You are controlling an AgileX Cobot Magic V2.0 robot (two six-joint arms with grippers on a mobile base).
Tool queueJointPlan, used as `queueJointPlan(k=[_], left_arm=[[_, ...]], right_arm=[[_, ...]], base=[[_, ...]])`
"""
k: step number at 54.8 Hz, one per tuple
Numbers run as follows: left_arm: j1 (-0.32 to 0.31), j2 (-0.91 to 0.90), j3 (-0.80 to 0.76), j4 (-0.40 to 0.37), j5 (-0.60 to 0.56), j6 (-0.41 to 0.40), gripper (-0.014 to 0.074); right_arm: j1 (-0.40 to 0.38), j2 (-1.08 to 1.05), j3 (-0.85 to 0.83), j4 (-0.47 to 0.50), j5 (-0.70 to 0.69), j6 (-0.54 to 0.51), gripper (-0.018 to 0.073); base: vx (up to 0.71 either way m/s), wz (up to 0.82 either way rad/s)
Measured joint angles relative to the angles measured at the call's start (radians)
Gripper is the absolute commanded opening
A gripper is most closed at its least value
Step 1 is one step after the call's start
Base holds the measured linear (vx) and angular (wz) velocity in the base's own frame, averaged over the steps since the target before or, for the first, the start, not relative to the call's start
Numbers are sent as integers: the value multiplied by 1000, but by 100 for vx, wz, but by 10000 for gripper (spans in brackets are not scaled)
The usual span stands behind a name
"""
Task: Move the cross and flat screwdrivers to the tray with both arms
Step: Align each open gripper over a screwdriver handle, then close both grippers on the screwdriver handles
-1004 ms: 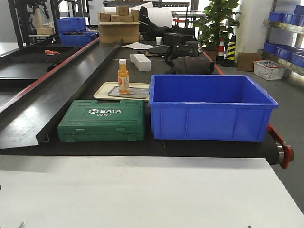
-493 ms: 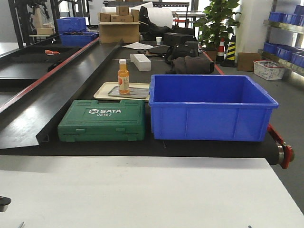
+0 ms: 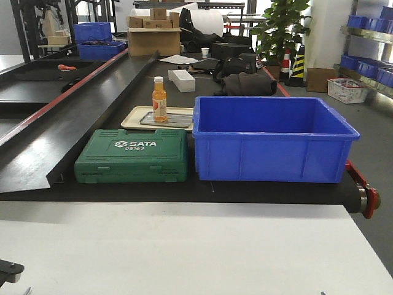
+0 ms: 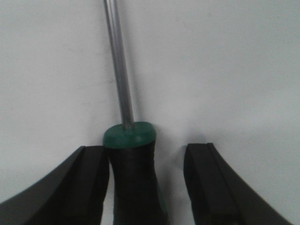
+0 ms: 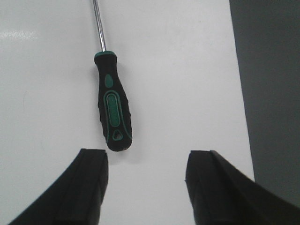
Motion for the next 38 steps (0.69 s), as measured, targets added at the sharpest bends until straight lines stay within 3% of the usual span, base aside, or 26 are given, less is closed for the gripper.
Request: queueJointPlan(k=[22, 38], left_arm=[[1, 9, -12, -27, 4, -1, 482], [1, 10, -12, -50, 1, -1, 482]], right_arm=[[0, 298, -215, 116, 74, -196, 459], [0, 571, -350, 126, 70, -263, 459]], base=[[0, 0], [0, 0]])
